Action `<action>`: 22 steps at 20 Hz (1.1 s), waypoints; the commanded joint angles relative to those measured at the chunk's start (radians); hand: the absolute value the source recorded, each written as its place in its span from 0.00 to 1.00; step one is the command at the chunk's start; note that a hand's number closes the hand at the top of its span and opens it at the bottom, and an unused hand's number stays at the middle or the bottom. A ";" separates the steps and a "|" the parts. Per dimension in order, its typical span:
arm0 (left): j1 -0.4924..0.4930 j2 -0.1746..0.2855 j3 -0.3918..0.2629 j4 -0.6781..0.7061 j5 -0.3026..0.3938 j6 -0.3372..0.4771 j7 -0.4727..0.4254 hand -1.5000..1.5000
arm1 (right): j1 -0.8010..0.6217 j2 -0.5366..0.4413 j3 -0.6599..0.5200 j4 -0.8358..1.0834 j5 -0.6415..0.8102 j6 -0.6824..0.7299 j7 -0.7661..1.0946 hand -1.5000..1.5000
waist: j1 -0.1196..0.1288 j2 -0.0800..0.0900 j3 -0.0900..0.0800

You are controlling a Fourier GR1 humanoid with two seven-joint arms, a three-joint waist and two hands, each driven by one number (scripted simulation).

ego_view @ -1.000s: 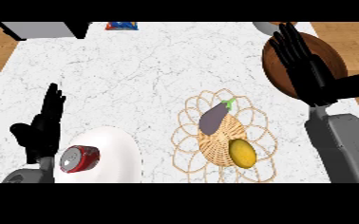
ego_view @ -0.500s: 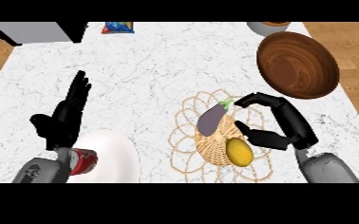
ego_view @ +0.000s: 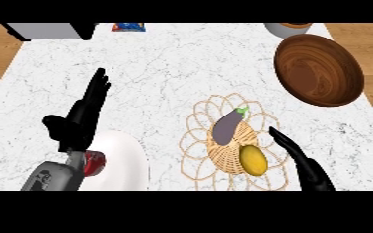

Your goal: Pick the lemon from the placemat and place it in the bowl

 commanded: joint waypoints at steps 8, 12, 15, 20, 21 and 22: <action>-0.028 -0.040 -0.026 -0.028 -0.057 0.000 0.051 0.50 | 0.024 -0.188 -0.100 -0.398 0.149 0.015 0.560 0.00 | 0.029 0.008 -0.002; -0.049 -0.076 -0.041 -0.031 -0.079 0.024 0.084 0.50 | 0.018 -0.218 -0.072 -0.366 0.153 0.090 0.691 0.00 | 0.027 0.008 -0.001; 0.032 -0.071 -0.042 -0.077 -0.072 0.006 0.040 0.50 | -0.036 -0.241 -0.073 -0.383 0.133 0.157 0.858 0.00 | 0.039 0.008 -0.001; -0.050 -0.075 -0.007 -0.067 -0.098 0.022 0.118 0.50 | -0.128 -0.173 -0.006 -0.207 0.205 0.194 0.904 0.00 | 0.038 0.009 0.000; 0.011 -0.067 -0.013 -0.091 -0.096 -0.019 0.086 0.50 | -0.089 -0.176 0.005 -0.267 0.228 0.212 0.914 0.00 | 0.033 0.007 0.000; 0.021 -0.085 0.001 -0.022 -0.099 -0.029 0.020 0.50 | -0.117 -0.185 -0.046 -0.254 0.172 0.252 0.926 0.00 | 0.032 0.008 0.000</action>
